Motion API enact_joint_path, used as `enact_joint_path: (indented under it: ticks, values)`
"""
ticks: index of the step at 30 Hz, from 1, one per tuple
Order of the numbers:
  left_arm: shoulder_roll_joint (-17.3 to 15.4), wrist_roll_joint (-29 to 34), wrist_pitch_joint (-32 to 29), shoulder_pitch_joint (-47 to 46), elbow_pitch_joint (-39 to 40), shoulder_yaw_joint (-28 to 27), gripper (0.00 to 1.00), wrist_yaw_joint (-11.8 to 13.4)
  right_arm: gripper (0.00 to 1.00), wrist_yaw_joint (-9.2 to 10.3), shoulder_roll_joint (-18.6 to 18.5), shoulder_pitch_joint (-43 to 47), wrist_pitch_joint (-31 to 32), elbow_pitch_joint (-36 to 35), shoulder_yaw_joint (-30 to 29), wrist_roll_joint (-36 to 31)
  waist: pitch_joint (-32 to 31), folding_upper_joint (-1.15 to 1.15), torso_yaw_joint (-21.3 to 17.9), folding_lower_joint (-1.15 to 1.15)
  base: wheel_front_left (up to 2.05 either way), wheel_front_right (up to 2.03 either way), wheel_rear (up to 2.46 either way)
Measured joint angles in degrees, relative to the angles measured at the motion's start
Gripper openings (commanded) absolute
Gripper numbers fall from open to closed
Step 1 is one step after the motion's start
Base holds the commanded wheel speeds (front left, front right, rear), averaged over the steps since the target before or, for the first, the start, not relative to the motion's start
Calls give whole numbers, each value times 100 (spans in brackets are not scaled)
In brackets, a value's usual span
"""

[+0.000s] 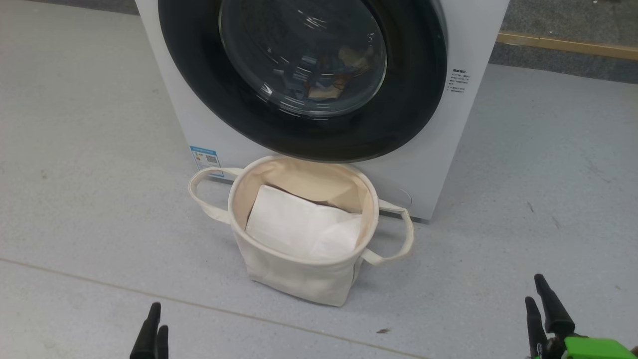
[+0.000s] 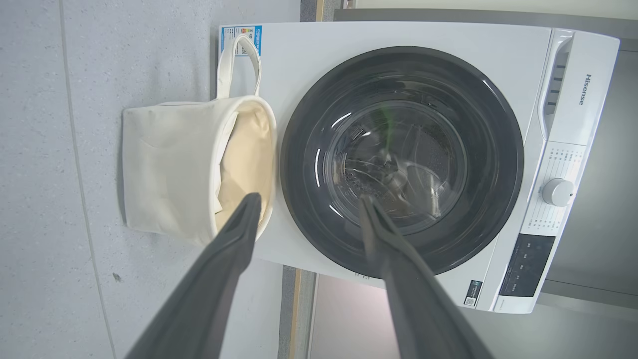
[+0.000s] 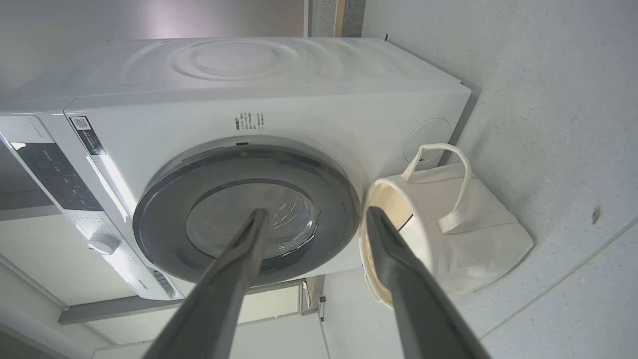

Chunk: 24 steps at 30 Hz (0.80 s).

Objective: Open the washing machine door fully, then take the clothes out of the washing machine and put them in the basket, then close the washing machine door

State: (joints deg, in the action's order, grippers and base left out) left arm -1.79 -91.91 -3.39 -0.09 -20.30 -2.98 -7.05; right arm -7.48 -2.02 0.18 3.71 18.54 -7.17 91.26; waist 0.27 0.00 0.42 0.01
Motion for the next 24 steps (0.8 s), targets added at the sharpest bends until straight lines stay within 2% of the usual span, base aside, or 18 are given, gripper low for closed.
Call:
enact_joint_path:
  ticks: [24]
  values:
    - [-2, 367, 378, -120, 375, -149, 100, 0, 100, 0, -1, -113, -397, -474, 7, -405, 6, 0, 97, -1, 0, 0, 0]
